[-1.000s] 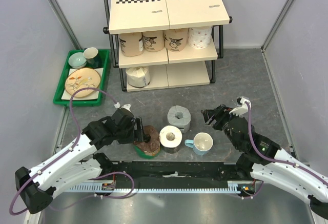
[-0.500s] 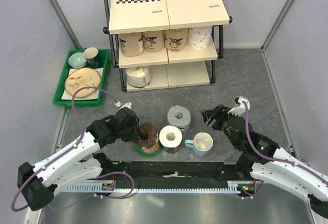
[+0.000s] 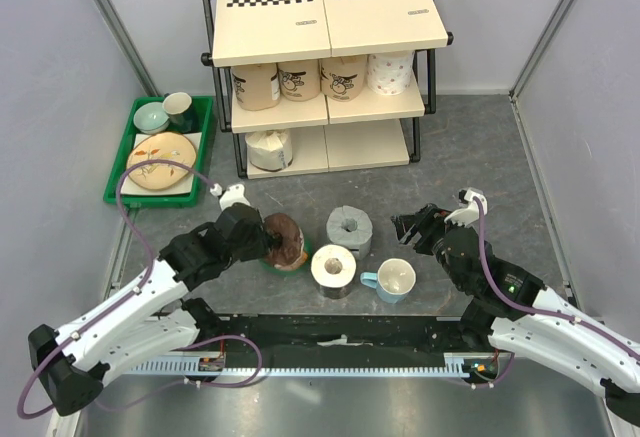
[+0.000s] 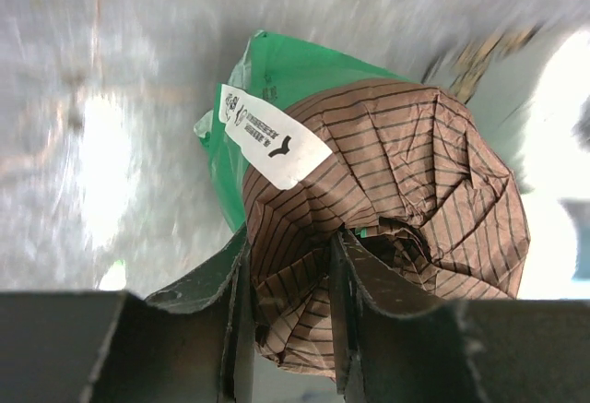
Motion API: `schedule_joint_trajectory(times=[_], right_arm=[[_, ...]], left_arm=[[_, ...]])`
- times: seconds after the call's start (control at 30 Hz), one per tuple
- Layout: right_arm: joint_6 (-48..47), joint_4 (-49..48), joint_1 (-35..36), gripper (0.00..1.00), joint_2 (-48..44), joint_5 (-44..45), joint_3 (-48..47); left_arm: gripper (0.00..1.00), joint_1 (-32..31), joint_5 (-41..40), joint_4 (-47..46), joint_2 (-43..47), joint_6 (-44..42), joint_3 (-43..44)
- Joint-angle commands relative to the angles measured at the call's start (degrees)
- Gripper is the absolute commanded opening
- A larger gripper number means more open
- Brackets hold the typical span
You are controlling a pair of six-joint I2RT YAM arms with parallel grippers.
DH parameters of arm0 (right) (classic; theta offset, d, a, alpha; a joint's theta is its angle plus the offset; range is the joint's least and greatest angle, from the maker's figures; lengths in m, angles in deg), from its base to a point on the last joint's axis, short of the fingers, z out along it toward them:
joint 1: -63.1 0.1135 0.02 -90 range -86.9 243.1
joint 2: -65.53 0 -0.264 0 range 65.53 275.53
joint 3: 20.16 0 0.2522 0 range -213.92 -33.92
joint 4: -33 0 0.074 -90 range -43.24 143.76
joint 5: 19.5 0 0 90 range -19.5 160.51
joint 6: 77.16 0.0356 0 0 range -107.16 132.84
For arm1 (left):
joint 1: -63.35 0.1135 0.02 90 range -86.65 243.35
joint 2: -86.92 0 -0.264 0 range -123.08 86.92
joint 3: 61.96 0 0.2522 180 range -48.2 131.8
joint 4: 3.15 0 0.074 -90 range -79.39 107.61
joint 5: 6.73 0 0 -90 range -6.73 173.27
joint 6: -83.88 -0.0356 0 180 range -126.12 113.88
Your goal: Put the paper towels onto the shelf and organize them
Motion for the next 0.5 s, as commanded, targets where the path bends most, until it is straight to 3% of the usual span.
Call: schedule_joint_trajectory(times=[0.0, 0.2, 0.33, 0.47], right_arm=[[0.62, -0.39, 0.29, 0.76, -0.37, -0.28, -0.84], [0.89, 0.23, 0.21, 0.76, -0.99, -0.19, -0.49], [1.15, 1.28, 0.21, 0.76, -1.69, -0.01, -0.66], [1.5, 1.72, 0.29, 0.76, -2.4, 0.25, -0.22]], left_arm=[[0.29, -0.23, -8.11, -13.29, -1.17, -2.7, 2.84], [0.29, -0.23, -16.11, -29.11, -9.52, -8.06, 2.49], [0.29, -0.23, -17.18, -41.06, -15.84, -11.48, 4.06], [0.29, -0.14, -18.23, -46.77, -24.71, -14.65, 7.84]])
